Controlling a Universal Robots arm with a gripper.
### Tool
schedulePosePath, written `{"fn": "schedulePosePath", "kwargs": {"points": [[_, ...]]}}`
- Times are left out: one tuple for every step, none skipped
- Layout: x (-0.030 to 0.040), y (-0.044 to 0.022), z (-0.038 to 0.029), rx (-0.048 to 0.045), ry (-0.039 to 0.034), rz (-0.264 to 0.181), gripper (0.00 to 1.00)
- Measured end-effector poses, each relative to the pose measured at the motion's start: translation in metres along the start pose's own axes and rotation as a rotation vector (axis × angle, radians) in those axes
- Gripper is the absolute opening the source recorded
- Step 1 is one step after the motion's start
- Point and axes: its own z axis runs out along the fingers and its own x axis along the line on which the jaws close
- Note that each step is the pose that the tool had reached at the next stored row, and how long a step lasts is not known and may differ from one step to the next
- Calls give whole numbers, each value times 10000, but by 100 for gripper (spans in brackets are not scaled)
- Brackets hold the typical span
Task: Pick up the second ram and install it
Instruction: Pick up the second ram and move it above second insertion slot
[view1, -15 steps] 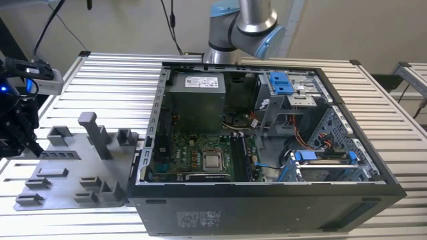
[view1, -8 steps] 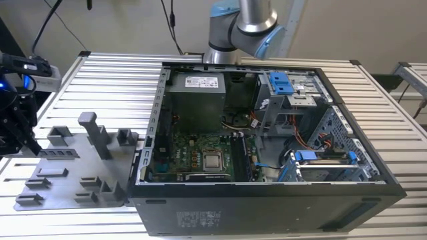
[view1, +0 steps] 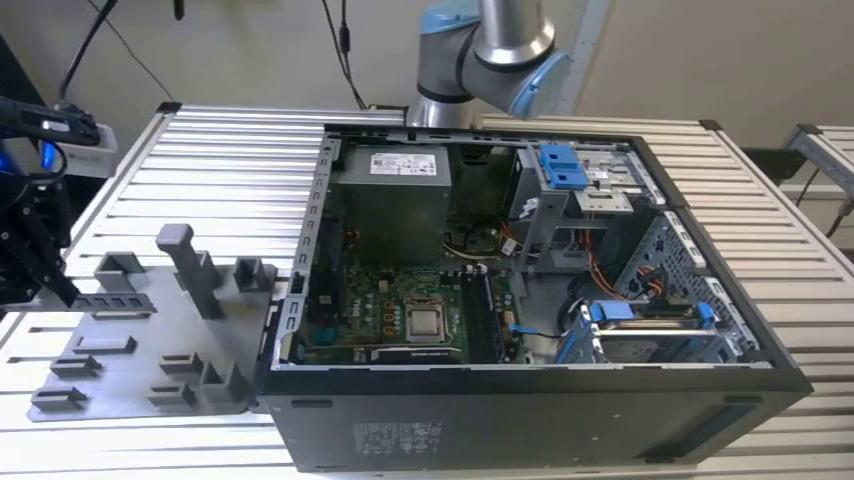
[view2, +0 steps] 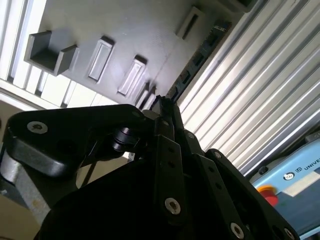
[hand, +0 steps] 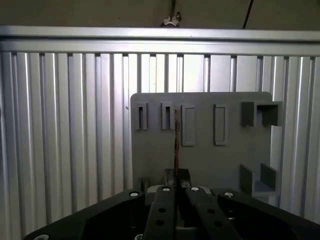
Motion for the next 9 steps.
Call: {"fn": "schedulePosePath", "kwargs": {"points": [[0, 0, -10, 0, 0, 1, 14], [-1, 1, -21, 1, 0, 2, 14], [-1, 1, -34, 1, 0, 3, 14], [-1, 1, -48, 1, 0, 4, 14], [-2, 2, -64, 1, -1, 6, 14], [-2, 2, -82, 0, 0, 9, 14], [-3, 2, -102, 0, 0, 12, 14], [-3, 3, -124, 0, 1, 16, 14], [-4, 3, -142, 1, 0, 19, 14]]}}
